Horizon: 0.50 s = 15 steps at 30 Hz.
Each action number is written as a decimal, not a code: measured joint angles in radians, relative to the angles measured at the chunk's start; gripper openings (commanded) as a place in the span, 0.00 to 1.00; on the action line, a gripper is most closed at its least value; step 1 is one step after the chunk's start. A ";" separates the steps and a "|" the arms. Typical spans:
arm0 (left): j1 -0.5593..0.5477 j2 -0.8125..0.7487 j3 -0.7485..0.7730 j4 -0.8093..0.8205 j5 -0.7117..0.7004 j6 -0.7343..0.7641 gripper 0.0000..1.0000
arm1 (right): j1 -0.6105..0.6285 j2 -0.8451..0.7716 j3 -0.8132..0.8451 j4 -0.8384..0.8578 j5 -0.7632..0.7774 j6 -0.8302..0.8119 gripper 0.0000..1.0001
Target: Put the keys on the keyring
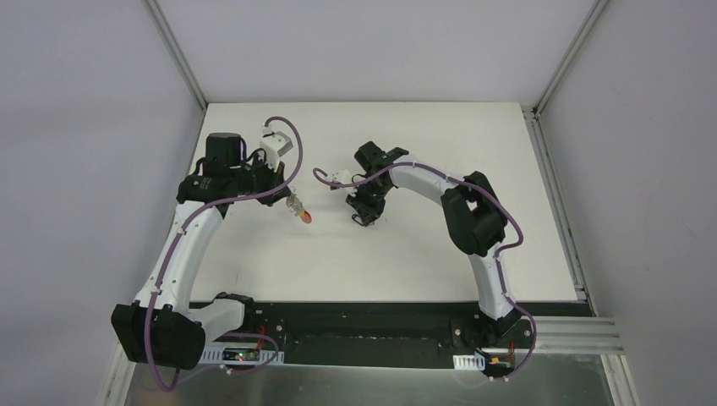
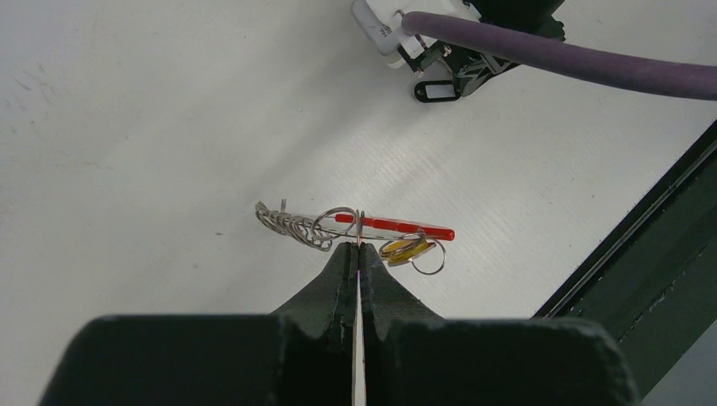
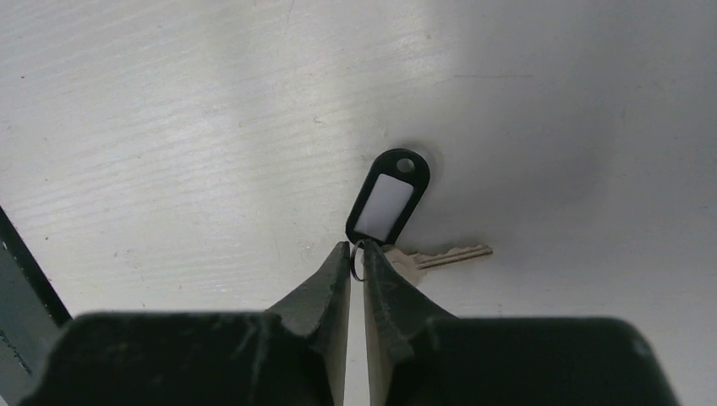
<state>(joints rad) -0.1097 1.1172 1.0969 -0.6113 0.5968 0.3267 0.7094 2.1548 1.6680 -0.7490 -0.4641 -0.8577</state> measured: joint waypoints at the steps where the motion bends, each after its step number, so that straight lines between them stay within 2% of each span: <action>1: 0.000 0.000 0.000 0.000 0.000 0.000 0.00 | 0.000 0.000 0.000 0.000 0.001 0.000 0.09; 7: 0.000 0.000 0.000 0.000 0.000 0.000 0.00 | 0.000 0.002 0.007 -0.006 0.007 -0.003 0.00; 15: 0.000 0.000 0.000 0.000 0.000 0.003 0.00 | -0.001 0.004 0.028 -0.015 0.006 -0.007 0.00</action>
<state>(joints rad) -0.1093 1.1172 1.0969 -0.6113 0.5968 0.3294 0.7086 2.1590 1.6962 -0.7643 -0.4576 -0.8650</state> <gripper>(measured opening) 0.008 0.008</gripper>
